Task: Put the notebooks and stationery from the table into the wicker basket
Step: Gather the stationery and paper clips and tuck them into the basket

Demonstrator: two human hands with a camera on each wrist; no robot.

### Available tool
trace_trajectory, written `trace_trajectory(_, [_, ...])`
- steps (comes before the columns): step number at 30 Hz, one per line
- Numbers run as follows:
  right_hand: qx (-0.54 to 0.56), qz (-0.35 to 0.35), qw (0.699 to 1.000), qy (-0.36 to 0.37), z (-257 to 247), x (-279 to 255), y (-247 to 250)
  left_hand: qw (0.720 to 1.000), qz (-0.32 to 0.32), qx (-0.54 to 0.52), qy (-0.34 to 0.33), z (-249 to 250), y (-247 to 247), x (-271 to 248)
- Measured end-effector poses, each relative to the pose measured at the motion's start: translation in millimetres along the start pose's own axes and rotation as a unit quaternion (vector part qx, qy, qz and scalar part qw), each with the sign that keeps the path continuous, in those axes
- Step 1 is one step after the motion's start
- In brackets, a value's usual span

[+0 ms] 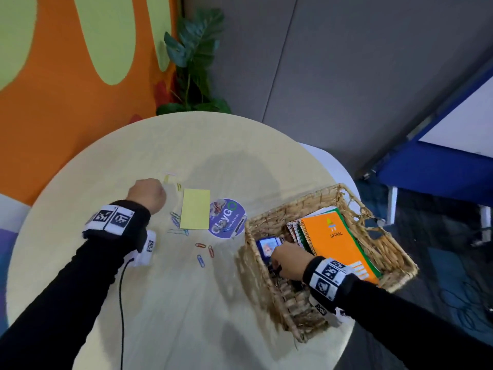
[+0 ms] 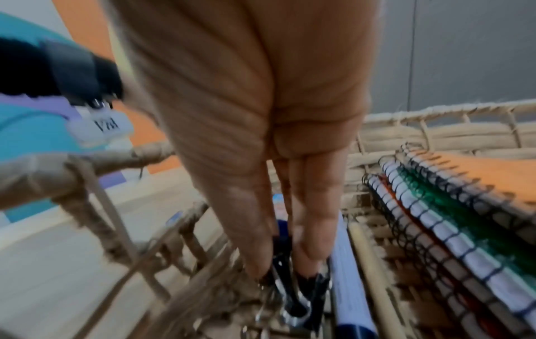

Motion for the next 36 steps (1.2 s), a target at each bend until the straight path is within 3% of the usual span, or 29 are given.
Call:
trace_trajectory(5, [-0.032,-0.021,0.999,-0.005,-6,5,2,0.981,-0.109,0.03,-0.155,74,-4,-81])
trace_trajectory(10, [0.025,0.003,1.0,0.008,13,-8,7,0.96,-0.162,0.021,-0.227,143,-33,-114])
trace_trajectory(16, [0.183,0.172,0.968,0.003,57,-55,0,0.933,-0.212,0.165,-0.238,220,-113,-99])
trace_trajectory(20, [0.247,0.218,0.944,-0.018,76,-79,-22,0.907,-0.264,0.251,-0.213,252,-152,-92])
trace_trajectory(23, [0.282,0.232,0.931,-0.019,86,-85,-37,0.925,-0.262,0.18,-0.208,251,-172,-78])
trace_trajectory(25, [0.293,0.231,0.928,-0.017,90,-87,-45,0.92,-0.262,0.188,-0.223,249,-174,-78])
trace_trajectory(30, [0.305,0.23,0.924,-0.009,86,-94,-42,0.925,-0.25,0.183,-0.22,250,-148,-90])
trace_trajectory(34, [0.302,0.265,0.913,0.063,54,-106,-11,0.959,-0.14,-0.018,-0.244,204,-96,-98])
trace_trajectory(36, [0.307,0.287,0.9,0.115,25,-105,12,0.969,-0.074,-0.097,-0.214,162,-80,-96])
Point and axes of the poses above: each hand's wrist, its own x-axis towards the middle knuckle, its own y-axis out of the back of the hand, z = x × y, the point moved 3 cm from there along x, towards the middle knuckle, and after that the axes turned 15 degrees about -z, right-handed, at the moved point
